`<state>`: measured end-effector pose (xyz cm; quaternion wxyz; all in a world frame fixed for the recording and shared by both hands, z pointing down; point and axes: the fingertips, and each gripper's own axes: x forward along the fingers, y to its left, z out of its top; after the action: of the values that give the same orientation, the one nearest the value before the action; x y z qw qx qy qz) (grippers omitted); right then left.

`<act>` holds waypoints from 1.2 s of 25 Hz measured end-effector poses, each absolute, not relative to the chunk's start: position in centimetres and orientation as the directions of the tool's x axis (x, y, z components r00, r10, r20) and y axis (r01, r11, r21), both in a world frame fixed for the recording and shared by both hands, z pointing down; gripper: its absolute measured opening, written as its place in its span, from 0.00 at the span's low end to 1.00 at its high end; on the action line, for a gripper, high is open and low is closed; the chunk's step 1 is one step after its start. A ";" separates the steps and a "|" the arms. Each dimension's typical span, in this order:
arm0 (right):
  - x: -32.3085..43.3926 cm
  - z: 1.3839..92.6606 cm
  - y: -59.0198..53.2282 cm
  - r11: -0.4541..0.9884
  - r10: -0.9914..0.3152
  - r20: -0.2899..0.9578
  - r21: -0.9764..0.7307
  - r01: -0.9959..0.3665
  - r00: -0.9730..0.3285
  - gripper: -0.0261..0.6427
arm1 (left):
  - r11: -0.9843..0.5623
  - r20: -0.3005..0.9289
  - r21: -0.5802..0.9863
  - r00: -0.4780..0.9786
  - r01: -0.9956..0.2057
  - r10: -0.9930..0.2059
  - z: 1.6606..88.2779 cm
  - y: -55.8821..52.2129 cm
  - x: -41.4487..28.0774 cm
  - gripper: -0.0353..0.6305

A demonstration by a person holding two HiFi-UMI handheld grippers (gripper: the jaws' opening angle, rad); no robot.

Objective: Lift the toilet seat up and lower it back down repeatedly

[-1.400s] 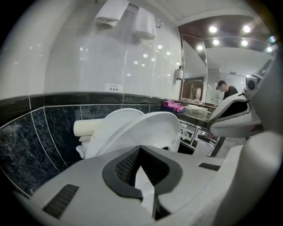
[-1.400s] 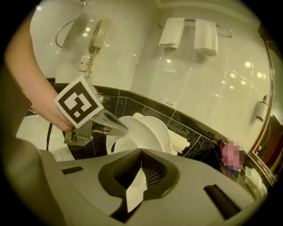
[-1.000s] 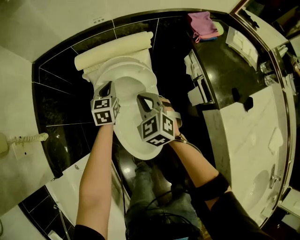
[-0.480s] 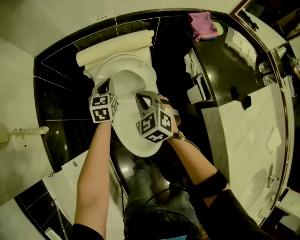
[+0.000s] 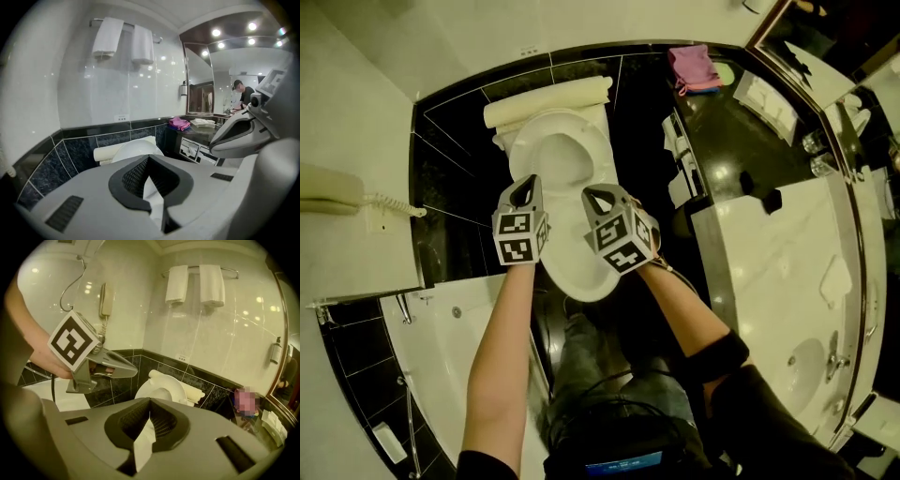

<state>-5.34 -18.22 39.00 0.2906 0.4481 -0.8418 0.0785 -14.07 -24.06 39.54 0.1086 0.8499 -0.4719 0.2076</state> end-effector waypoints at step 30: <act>5.2 32.5 6.5 0.538 -0.705 0.526 -0.039 -0.842 -0.475 0.07 | -0.434 0.407 -0.013 0.391 -0.901 -0.825 28.8 8.6 -12.0 0.03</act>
<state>5.16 6.48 32.46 0.2311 0.4572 -0.8460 0.1479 -11.95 8.64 28.75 0.1052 0.8275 -0.5216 0.1794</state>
